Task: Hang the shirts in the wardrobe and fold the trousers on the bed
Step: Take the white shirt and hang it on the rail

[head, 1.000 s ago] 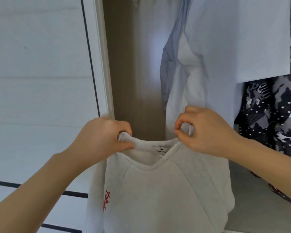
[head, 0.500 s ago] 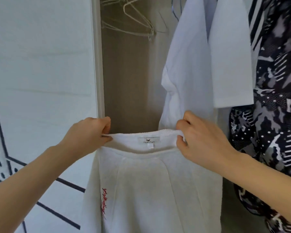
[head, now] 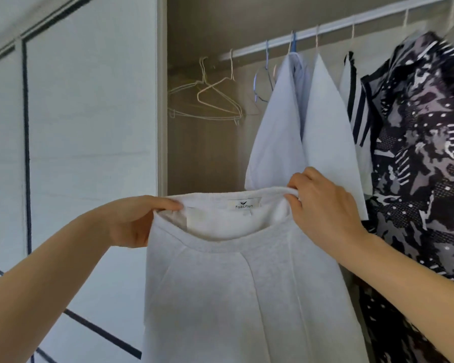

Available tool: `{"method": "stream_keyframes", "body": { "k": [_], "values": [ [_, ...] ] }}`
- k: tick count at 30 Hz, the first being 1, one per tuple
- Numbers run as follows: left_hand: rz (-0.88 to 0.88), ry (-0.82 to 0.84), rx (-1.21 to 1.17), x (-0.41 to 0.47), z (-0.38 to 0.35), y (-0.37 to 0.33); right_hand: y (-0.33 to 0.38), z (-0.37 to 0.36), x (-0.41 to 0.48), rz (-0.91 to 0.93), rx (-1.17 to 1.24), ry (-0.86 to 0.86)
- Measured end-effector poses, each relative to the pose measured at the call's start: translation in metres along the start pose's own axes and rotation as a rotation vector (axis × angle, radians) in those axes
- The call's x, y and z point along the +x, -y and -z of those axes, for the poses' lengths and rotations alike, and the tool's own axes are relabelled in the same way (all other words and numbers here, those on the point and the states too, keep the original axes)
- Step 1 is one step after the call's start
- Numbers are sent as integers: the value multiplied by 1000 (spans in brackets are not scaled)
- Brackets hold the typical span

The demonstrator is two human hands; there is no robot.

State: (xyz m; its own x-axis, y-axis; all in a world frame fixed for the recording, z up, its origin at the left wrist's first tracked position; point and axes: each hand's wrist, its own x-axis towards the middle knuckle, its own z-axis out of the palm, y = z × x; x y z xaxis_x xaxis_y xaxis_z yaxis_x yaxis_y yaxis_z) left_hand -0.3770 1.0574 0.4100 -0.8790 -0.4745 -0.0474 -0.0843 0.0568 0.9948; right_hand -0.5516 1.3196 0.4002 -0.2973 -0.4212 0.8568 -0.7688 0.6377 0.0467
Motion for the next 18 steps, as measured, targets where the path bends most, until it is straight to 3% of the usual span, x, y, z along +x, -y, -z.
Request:
{"method": "stream_keyframes", "body": {
  "k": [4, 11, 15, 18],
  "values": [
    [-90, 116, 101, 0, 10, -22, -6, 5, 18, -21, 27, -22],
    [-221, -130, -12, 27, -9, -64, 14, 17, 44, 40, 24, 1],
    [-384, -346, 10, 42, -27, -90, 36, 32, 70, 44, 220, -82],
    [-534, -448, 125, 55, -42, -111, 52, 33, 111, 214, 182, -157]
  ]
}}
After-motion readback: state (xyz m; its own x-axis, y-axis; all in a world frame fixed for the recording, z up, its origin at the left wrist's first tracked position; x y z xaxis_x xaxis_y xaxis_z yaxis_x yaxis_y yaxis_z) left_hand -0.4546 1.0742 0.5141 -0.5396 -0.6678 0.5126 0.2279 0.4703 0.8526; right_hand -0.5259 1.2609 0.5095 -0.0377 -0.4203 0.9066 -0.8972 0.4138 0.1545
